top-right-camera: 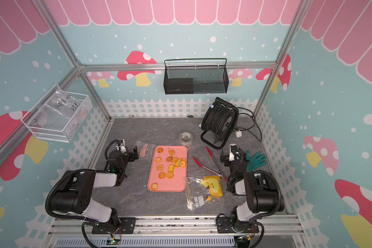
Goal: Put the cookies into a resealable bag to prevent moisture
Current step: Pick up the ziploc bag from the center of the board.
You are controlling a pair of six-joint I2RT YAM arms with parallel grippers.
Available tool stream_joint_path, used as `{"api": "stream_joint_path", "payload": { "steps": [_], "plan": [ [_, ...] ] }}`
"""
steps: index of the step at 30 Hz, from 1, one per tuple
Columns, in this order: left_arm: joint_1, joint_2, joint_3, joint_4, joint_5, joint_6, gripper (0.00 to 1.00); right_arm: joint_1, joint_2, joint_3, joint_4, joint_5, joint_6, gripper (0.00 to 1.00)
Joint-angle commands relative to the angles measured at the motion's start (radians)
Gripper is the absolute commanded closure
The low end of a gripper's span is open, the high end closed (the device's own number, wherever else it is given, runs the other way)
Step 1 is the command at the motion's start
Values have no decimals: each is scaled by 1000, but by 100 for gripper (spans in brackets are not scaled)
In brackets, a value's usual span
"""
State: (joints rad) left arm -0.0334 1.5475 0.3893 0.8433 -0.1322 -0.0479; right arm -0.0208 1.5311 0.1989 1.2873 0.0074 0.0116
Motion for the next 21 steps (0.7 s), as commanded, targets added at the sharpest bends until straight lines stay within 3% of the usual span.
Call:
{"api": "stream_joint_path", "payload": {
  "steps": [1,21],
  "plan": [
    [3,-9,11,25,-8,10,0,-4,-3,8,22,-4,-12,0],
    [-2,-21,5,29,-12,15,0,-4,-54,16,-25,-5,-9,1]
  ]
}}
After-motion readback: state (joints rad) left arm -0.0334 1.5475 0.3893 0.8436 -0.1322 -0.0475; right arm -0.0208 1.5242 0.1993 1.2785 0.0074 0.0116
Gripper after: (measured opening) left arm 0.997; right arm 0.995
